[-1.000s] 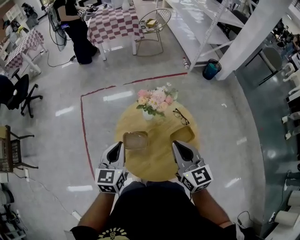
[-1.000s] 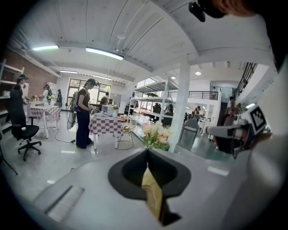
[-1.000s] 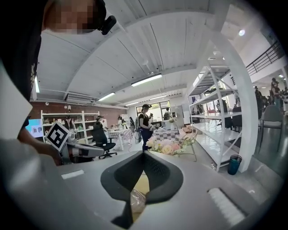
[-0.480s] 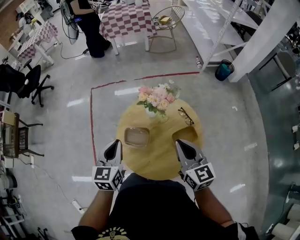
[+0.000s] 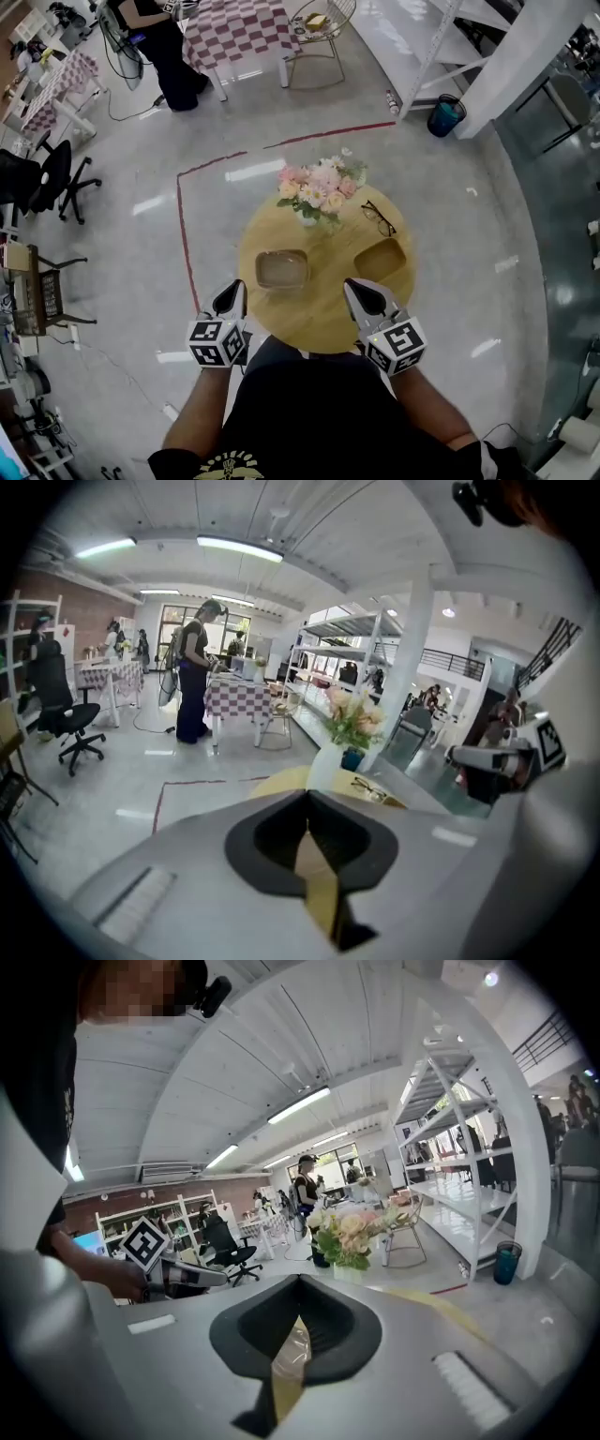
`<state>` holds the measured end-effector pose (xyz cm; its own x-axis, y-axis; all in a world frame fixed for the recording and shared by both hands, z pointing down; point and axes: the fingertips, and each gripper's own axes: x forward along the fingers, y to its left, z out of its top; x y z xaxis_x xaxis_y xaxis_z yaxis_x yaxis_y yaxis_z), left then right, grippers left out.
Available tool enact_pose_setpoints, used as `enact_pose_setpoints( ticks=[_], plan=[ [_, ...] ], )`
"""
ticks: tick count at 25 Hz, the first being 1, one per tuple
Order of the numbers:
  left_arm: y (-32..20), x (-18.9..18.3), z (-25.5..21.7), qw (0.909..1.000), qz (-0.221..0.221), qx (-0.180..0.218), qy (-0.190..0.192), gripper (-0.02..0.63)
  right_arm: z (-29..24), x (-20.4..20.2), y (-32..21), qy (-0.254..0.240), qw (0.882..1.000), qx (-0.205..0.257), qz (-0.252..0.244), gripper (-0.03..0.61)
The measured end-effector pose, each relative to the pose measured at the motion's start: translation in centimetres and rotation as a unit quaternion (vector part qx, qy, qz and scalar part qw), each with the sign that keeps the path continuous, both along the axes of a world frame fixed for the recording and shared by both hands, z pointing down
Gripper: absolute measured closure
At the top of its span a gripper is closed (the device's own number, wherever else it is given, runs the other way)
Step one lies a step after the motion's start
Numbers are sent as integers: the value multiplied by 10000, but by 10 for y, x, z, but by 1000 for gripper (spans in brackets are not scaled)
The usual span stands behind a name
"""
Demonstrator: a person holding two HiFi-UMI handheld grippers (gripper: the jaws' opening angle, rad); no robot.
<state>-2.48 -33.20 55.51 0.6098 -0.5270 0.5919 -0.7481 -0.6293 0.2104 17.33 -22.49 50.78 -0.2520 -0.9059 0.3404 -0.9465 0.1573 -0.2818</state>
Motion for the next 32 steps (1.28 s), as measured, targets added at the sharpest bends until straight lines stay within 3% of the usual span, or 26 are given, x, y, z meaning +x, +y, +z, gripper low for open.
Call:
enact_pose_setpoints(
  ticks=[5, 10, 15, 20, 27, 29, 32],
  plan=[
    [-25, -15, 53, 9973, 315, -612, -268, 611, 48, -21, -17, -1179, 9889, -706, 559, 580],
    [-50, -21, 97, 9909, 734, -993, -542, 611, 92, -40, -34, -1143, 9813, -1278, 871, 580],
    [-64, -15, 132, 9847, 1183, -1105, -646, 611, 130, -53, -43, -1157, 9743, -1582, 1109, 580],
    [-72, -15, 169, 9769, 1426, -1400, -760, 611, 182, -54, -41, -1518, 9574, -1994, 1437, 578],
    [-73, -12, 205, 9639, 1742, -1755, -985, 609, 236, -64, -33, -1703, 9401, -2536, 1510, 522],
    [-69, -10, 212, 9591, 1821, -1949, -951, 553, 249, -72, -29, -1864, 9330, -2720, 1443, 503],
    [-65, -8, 223, 9536, 1824, -2249, -826, 541, 267, -79, -22, -2078, 9218, -2932, 1457, 483]
  ],
)
